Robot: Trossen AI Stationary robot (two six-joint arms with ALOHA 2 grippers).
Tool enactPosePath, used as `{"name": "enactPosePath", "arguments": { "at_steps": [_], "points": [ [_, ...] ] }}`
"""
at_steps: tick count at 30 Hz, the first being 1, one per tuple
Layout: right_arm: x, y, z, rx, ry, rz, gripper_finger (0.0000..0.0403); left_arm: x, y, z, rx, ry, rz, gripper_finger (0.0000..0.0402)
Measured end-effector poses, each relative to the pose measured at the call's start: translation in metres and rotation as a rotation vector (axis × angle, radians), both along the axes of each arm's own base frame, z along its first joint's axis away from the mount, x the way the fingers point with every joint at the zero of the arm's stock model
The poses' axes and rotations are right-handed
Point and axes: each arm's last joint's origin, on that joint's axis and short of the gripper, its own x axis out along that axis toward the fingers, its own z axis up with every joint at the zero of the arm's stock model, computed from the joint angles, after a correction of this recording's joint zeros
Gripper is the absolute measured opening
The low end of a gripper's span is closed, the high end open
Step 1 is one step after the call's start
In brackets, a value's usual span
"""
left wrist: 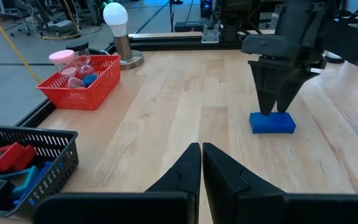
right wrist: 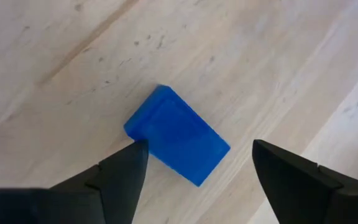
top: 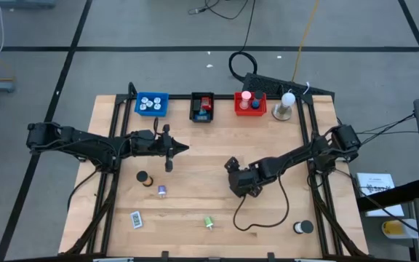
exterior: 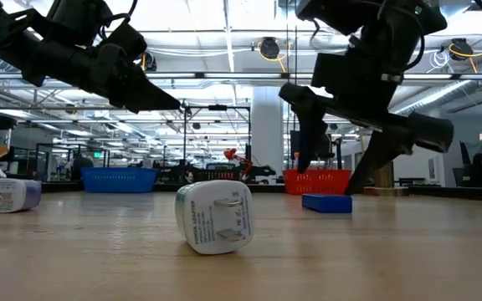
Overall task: Pick & Place Office items
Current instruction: Put the blue digital clock into the black bin
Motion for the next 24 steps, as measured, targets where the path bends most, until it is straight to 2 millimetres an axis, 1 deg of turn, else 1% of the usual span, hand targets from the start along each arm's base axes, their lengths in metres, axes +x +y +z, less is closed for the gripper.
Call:
{"name": "enactPosePath", "arguments": {
  "at_steps": [4,9,11,17,21,24],
  "points": [
    [0.0023,0.0007,-0.0056,-0.038,0.019,0.068,0.0274,0.0000,0.0000,0.0000,0.000,0.000,0.000,0.0024],
    [0.0061,0.0014,-0.0059,-0.022,-0.020,0.052,0.0257,0.0000,0.0000,0.0000,0.000,0.000,0.000,0.0024],
    [0.0074,0.0007,-0.0049,0.007,-0.029,0.002,0.0253,0.0000,0.0000,0.0000,0.000,0.000,0.000,0.0024],
    [0.0092,-0.0031,-0.0041,0.164,-0.025,-0.176,0.0251,0.0000,0.0000,0.0000,0.000,0.000,0.000,0.0024],
    [0.0053,-0.0037,-0.0089,0.203,0.016,-0.279,0.0251,0.0000,0.0000,0.0000,0.000,0.000,0.000,0.0024],
    [0.0052,-0.0039,-0.0069,0.234,0.005,-0.348,0.0251,0.0000,0.0000,0.0000,0.000,0.000,0.000,0.0024]
  ]
}}
